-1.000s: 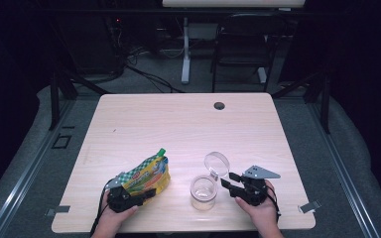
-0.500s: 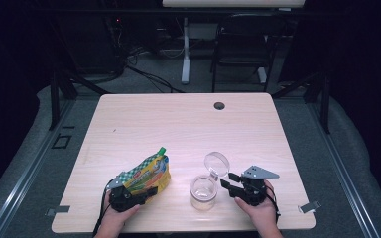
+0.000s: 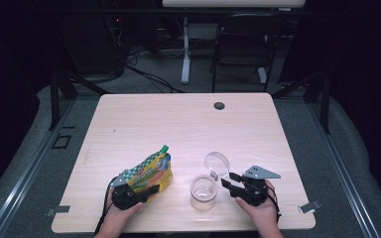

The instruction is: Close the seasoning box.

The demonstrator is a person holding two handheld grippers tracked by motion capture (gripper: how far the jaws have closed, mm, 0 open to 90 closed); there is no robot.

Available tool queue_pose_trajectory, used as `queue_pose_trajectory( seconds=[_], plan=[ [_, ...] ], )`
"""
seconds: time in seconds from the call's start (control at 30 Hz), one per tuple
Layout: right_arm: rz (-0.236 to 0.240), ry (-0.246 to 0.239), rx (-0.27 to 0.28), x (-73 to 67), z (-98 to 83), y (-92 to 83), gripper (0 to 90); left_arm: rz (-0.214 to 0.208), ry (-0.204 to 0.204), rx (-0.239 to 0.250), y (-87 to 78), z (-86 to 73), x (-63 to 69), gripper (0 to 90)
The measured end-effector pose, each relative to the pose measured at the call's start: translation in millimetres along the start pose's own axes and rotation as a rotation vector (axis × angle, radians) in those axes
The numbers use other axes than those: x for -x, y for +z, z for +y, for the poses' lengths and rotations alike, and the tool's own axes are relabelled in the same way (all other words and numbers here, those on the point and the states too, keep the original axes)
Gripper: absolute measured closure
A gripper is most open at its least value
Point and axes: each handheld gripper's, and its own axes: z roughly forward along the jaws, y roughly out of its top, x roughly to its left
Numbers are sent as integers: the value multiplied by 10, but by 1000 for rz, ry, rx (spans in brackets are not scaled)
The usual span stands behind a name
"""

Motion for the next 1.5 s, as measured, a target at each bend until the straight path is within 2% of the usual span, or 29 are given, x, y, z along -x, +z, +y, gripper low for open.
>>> queue_pose_trajectory(
  seconds=[0.43, 0.73, 0.8, 0.83, 0.93, 1.03, 1.07, 1.2, 1.3, 1.43, 1.5],
  plan=[
    [4, 6, 7, 2, 4, -4, 559, -12, -5, 30, -94, 50, -7, 640],
    [2, 5, 9, 4, 8, -13, 559, -2, 17, 51, -177, 105, 36, 640],
    [2, 2, 8, 4, 9, -17, 559, 13, 14, 74, -197, 117, 54, 640],
    [1, 2, 9, 3, 10, -18, 559, 1, 14, 80, -214, 125, 50, 640],
    [3, 2, 10, 2, 11, -20, 559, 17, 13, 100, -270, 147, 66, 640],
    [8, 4, 15, -6, 12, -23, 559, 10, 22, 107, -319, 164, 62, 640],
    [5, 3, 14, -8, 13, -26, 559, 29, 19, 116, -335, 168, 74, 640],
    [5, -4, 17, -13, 16, -33, 559, 28, 25, 122, -377, 178, 77, 640],
    [5, -6, 16, -18, 19, -38, 559, 56, 42, 130, -406, 186, 87, 640],
    [7, -8, 15, -23, 19, -40, 559, 39, 30, 139, -451, 195, 72, 640],
    [7, -10, 15, -25, 19, -42, 559, 46, 33, 139, -483, 203, 76, 640]
  ],
)
